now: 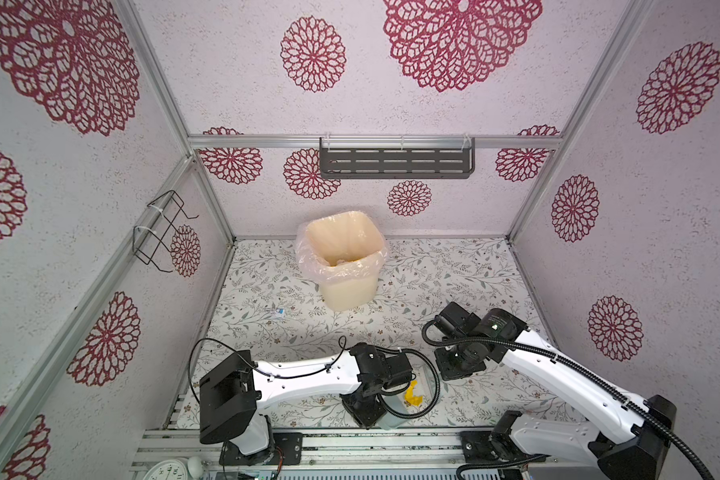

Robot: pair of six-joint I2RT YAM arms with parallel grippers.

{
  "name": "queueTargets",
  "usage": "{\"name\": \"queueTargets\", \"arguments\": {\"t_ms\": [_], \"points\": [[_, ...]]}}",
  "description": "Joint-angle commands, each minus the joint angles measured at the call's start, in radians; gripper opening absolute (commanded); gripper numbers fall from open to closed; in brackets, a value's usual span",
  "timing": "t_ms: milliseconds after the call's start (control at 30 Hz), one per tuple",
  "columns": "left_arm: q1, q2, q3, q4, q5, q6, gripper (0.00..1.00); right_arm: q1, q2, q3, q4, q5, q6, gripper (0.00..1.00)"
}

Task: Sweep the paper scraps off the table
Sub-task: 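Push the yellow paper scrap into the dustpan with the right gripper's brush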

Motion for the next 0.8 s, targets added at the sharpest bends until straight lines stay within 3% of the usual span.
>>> {"name": "queueTargets", "arguments": {"t_ms": [0,767], "points": [[0.014,0.008,0.020,0.034,-0.014,0.036,0.00,-0.001,0.011,-0.003,0.034,0.000,0.019,0.00],[0.086,0.027,-0.030,0.143,-0.035,0.110,0.00,0.126,0.154,0.204,0.026,-0.066,-0.047,0.00]]}}
